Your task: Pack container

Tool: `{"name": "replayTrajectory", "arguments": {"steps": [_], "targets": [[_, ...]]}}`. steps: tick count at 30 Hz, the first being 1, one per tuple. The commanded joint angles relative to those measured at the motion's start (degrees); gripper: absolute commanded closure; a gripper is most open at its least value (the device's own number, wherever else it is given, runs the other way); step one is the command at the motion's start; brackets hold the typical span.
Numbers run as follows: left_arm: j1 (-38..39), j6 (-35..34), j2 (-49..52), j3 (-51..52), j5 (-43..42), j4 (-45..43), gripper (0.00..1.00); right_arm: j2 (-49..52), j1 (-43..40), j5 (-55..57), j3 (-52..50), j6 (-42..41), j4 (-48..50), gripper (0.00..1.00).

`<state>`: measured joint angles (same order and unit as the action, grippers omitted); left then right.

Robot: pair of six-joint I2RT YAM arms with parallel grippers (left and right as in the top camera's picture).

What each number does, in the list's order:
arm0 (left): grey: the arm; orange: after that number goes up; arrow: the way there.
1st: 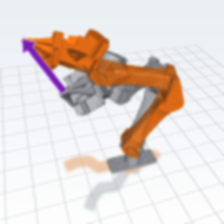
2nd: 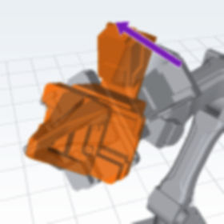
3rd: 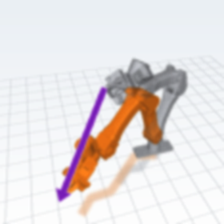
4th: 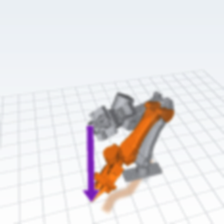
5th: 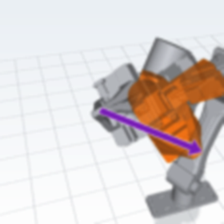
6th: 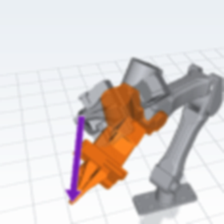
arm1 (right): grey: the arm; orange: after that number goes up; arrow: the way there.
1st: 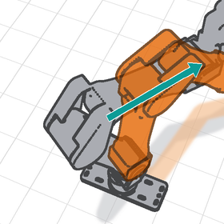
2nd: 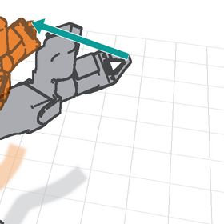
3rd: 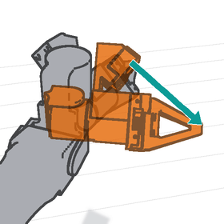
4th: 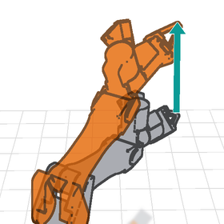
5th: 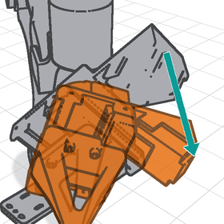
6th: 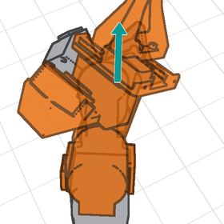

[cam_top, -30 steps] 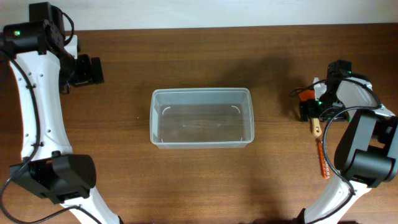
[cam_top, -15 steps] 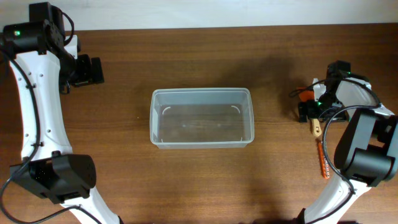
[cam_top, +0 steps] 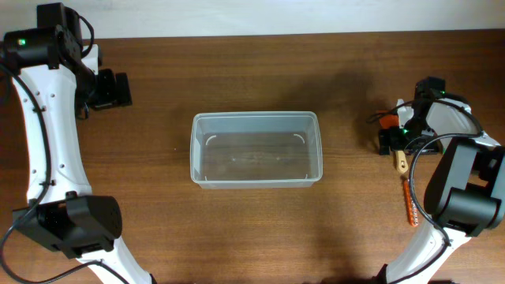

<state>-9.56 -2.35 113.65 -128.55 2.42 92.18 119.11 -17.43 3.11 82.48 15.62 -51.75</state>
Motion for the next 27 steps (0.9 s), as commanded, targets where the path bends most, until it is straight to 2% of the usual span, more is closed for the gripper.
{"name": "replayTrajectory", "arguments": {"steps": [1,27], "targets": [[-0.35,0.70,-0.24,-0.55,0.42,0.07,0.01,2.19,0.11,0.13,-0.57,0.17,0.61,0.09],[-0.35,0.70,-0.24,-0.55,0.42,0.07,0.01,2.19,0.09,-1.20,-0.57,-0.55,-0.02,0.08]]}}
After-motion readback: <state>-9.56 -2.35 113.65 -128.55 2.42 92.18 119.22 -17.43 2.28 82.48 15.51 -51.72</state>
